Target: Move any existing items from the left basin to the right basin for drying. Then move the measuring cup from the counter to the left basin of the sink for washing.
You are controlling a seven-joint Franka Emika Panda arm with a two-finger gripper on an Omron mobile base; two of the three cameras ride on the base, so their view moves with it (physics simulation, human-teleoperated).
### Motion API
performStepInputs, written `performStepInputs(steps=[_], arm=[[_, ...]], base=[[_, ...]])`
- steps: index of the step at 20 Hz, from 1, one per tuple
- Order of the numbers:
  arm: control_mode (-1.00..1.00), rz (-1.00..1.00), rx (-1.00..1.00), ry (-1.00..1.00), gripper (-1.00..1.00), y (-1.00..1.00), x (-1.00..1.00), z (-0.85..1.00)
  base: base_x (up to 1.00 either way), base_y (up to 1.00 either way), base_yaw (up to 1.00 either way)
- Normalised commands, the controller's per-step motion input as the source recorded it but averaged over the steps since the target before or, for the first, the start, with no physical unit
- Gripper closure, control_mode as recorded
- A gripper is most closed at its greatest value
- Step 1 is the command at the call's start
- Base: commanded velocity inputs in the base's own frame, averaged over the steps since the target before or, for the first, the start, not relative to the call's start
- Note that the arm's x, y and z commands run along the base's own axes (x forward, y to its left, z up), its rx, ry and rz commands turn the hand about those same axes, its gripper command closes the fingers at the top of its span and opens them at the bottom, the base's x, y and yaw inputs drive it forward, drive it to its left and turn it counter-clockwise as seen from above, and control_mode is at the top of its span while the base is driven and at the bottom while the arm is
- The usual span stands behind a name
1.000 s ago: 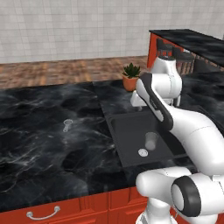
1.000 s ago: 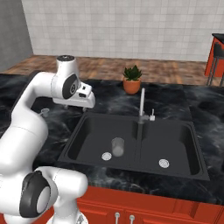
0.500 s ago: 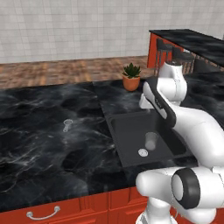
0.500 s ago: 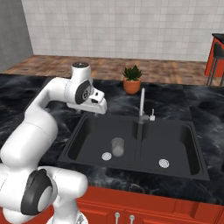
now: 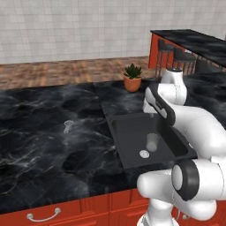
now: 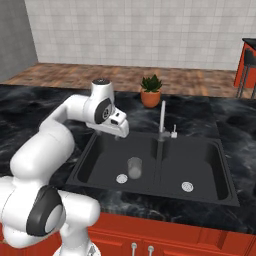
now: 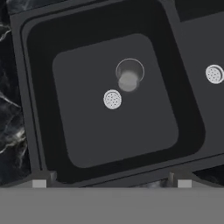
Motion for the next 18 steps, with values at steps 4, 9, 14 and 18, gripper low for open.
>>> performStepInputs(steps=[4,9,14,18], arm=[[-1.0,-0.09,0.0,0.02,-1.0,-0.2,0.11,-0.26],[-1.0,-0.09,0.0,0.02,-1.0,-0.17,0.21,-0.27],[-1.0,-0.06,-0.01,0.02,-1.0,-0.08,0.37,-0.22],[-1.0,-0.03,-0.01,0.02,-1.0,-0.06,0.33,-0.19]], base=[[0.0,0.0,0.0],[0.0,0.0,0.0],[0.0,0.0,0.0],[0.0,0.0,0.0]])
